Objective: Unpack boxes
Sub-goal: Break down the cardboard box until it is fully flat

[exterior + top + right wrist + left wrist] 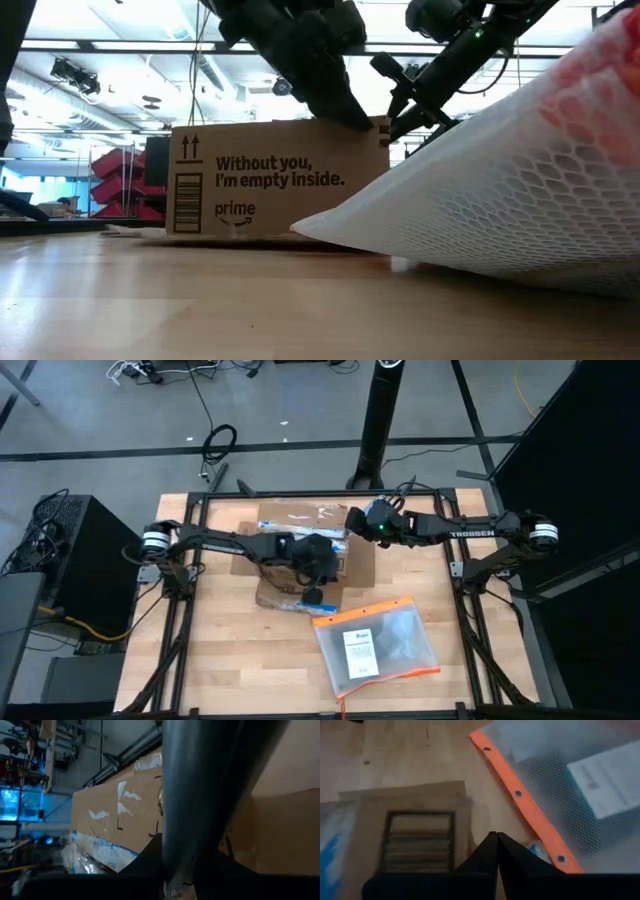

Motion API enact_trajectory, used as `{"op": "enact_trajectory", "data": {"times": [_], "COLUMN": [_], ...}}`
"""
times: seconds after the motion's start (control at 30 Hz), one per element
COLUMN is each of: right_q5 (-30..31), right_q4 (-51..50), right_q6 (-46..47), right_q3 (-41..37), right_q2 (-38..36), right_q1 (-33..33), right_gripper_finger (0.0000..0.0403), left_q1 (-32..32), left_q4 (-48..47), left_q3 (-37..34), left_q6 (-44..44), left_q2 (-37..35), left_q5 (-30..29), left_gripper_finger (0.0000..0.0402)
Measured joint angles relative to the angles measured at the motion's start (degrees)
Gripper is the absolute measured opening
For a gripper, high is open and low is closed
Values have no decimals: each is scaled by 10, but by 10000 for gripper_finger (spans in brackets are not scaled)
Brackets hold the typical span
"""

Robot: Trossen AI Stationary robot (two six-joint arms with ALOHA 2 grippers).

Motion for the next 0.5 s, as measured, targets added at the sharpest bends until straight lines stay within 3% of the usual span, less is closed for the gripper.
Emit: {"op": "enact_trajectory", "data": {"times": [0.2, 0.5], "right_q5": [30, -5], "right_q4": [-4, -13], "right_q6": [-13, 35], "right_q3": [0, 1], "right_q2": [0, 0], "right_q1": [24, 37], "right_gripper_finger": [40, 40], "left_q1": [5, 14], "left_q4": [18, 19], "left_q3": [1, 5], "left_q6": [-9, 5], "left_q2": [19, 23], "left_q5": [-12, -11], "left_gripper_finger": [0, 0]}}
